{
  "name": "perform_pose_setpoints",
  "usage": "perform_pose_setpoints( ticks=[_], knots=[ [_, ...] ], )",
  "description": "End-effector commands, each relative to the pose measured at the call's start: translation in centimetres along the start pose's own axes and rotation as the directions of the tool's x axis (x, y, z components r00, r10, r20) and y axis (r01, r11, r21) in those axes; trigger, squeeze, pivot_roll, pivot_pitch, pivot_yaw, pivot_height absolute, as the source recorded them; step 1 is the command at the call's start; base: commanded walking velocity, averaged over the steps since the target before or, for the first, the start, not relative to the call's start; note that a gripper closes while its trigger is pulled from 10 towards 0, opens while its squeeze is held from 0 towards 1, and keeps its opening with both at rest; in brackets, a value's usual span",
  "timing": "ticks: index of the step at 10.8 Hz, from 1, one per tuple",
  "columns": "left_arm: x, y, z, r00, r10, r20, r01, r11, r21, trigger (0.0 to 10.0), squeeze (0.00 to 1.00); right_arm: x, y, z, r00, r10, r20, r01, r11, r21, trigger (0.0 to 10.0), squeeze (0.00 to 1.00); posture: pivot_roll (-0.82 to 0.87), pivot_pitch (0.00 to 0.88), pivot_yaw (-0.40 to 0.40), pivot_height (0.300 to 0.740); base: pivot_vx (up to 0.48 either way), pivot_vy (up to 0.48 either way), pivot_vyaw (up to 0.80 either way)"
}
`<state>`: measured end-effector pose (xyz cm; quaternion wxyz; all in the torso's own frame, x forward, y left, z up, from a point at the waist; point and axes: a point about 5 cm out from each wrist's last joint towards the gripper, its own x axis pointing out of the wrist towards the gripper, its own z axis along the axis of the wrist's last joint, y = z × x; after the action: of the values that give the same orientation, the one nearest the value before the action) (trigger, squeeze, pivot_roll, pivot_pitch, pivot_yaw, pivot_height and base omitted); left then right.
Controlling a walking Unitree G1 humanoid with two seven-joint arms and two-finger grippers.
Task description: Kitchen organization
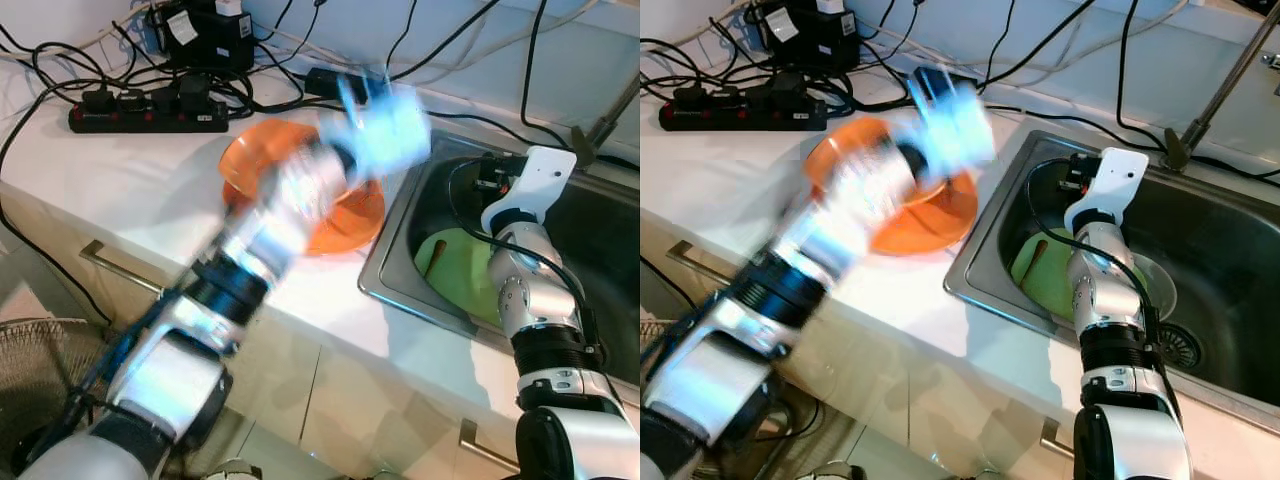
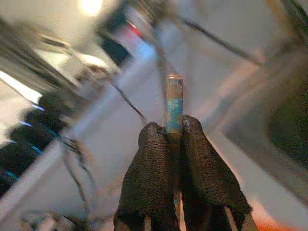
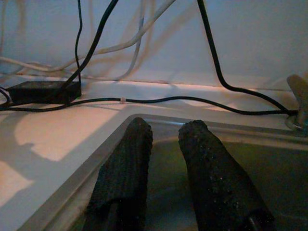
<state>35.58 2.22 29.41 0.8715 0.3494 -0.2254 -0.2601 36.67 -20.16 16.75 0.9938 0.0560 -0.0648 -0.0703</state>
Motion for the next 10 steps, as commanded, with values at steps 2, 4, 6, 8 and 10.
perform_pose_setpoints(
  ticks=[2,4,6,8,10],
  knots=[
    [-0.6,2.7,2.7,0.984,0.119,0.130,-0.090,0.972,-0.215,0.0,0.00,0.2,0.1,0.7,1.000,0.006,0.016,-0.006,1.000,0.003,10.0,0.00,0.07,0.011,-0.083,0.740,0.000,0.000,0.00],
    [-1.4,3.3,3.0,0.970,0.161,0.181,-0.070,0.902,-0.427,0.0,0.00,0.4,0.4,1.6,0.999,0.019,0.043,-0.019,1.000,0.010,10.0,0.00,0.07,0.004,-0.083,0.740,0.000,0.000,0.00],
    [-2.4,3.8,2.4,0.962,0.198,0.189,-0.049,0.804,-0.592,10.0,0.00,0.6,1.6,3.7,0.991,0.082,0.108,-0.090,0.993,0.071,10.0,1.00,0.07,0.000,-0.084,0.740,0.000,0.000,0.00],
    [-3.0,4.3,1.6,0.963,0.208,0.169,-0.046,0.749,-0.661,10.0,0.00,0.6,3.1,5.6,0.964,0.214,0.158,-0.237,0.960,0.146,10.0,1.00,0.07,0.000,-0.087,0.740,0.000,0.000,0.00],
    [-3.2,4.8,1.2,0.964,0.216,0.156,-0.052,0.725,-0.686,10.0,0.00,0.0,4.5,6.4,0.916,0.361,0.176,-0.388,0.909,0.152,10.0,1.00,0.07,0.006,-0.085,0.740,0.000,0.000,0.00]
  ],
)
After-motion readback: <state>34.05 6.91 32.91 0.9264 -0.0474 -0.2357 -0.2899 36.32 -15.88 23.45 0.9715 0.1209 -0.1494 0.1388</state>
